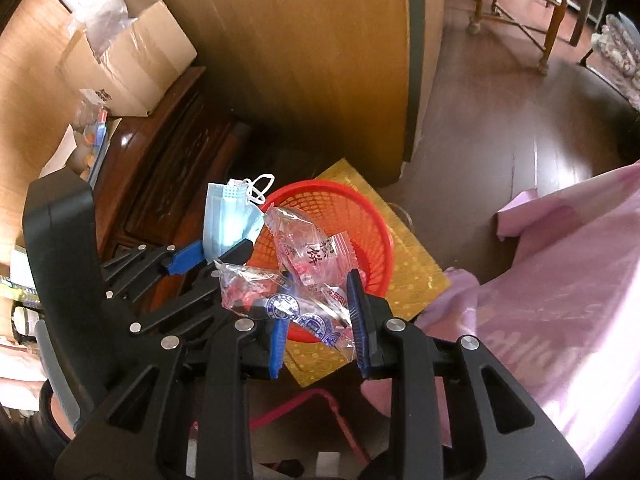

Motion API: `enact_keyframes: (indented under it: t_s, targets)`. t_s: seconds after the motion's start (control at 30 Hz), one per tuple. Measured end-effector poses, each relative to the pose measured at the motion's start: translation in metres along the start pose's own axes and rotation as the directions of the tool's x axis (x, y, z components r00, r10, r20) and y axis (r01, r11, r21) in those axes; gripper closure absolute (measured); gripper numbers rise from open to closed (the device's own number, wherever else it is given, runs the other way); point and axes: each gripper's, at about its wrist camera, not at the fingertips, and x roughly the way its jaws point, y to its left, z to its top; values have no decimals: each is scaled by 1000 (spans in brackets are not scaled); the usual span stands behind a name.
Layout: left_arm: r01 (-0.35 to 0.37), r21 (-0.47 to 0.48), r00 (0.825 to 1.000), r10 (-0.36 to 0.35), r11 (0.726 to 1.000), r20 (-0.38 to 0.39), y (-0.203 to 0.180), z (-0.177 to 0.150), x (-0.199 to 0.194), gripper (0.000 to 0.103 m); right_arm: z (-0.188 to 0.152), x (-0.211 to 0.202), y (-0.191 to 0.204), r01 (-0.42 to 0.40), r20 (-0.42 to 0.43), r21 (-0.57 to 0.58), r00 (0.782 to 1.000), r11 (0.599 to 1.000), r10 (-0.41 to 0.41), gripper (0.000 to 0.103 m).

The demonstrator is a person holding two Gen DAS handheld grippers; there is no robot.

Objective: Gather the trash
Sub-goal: 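Carry the mask and candy bag to the red wastebasket and open both tools, then move both tools back to the table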

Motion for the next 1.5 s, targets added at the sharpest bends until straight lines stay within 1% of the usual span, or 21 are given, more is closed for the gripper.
enact_keyframes:
  t_s: [0.03,0.07,0.1,0.2,0.27,0.3,0.37,0.5,0.67,0.73,0.83,0.9,0.97,1.07,1.13,1.17,1.23,1.27,1.37,1.5]
  targets:
    - [3,-2,1000,-3,1000,-9,-4,2,5,77,1,2,0,-7,-1,6,1000,1000,7,68]
    - [8,-10,1000,-8,1000,-25,-2,3,9,73,2,6,0,-23,-1,17,1000,1000,23,59]
    - [16,-24,999,-16,1000,-36,0,4,12,72,2,8,-2,-27,0,25,1000,999,27,54]
    - [16,-51,999,-18,999,-46,4,4,14,63,1,10,-3,-18,12,31,1000,999,18,50]
    - [0,-56,999,-2,998,-39,7,6,13,59,1,10,-6,-31,16,43,999,999,31,50]
    - [-3,-57,999,1,998,-37,6,6,11,56,1,10,-9,-48,20,52,999,997,47,50]
    - [-12,-62,999,10,998,-36,7,7,9,52,2,8,-11,-90,26,60,996,994,89,50]
    - [-34,-67,999,32,997,-26,7,4,0,47,3,7,-10,-142,25,64,990,988,141,50]
    - [-62,-59,998,61,996,-20,8,3,-9,47,-1,-2,-15,-136,43,81,990,987,133,50]
    - [-63,-51,998,62,997,-12,6,3,-14,47,-3,-13,-16,-116,66,77,992,990,111,49]
    - [-50,-41,999,51,998,9,1,6,-22,46,-8,-37,-20,-67,114,60,992,996,59,40]
    - [-41,-24,999,41,999,32,-10,8,-32,40,-12,-52,-26,-39,148,59,989,997,30,36]
    - [-31,-3,998,31,1000,51,-23,11,-40,36,-19,-68,-35,-21,184,71,983,997,8,30]
    - [3,45,997,-7,999,82,-52,16,-57,33,-33,-98,-56,5,248,103,968,995,-30,24]
    - [24,79,995,-31,997,98,-71,19,-66,30,-48,-121,-76,27,291,138,954,990,-67,21]
    - [39,108,992,-51,993,113,-87,20,-74,27,-52,-128,-82,34,303,149,950,988,-78,19]
    - [59,143,988,-78,988,131,-108,23,-83,23,-71,-149,-107,59,339,196,933,979,-124,18]
    - [76,173,984,-102,982,146,-126,24,-91,22,-80,-159,-119,74,351,219,924,973,-149,18]
    - [103,231,977,-142,967,161,-163,25,-102,21,-107,-180,-154,103,373,292,903,951,-212,17]
    - [148,298,967,-201,943,154,-216,23,-109,19,-142,-200,-199,125,377,385,883,915,-279,17]
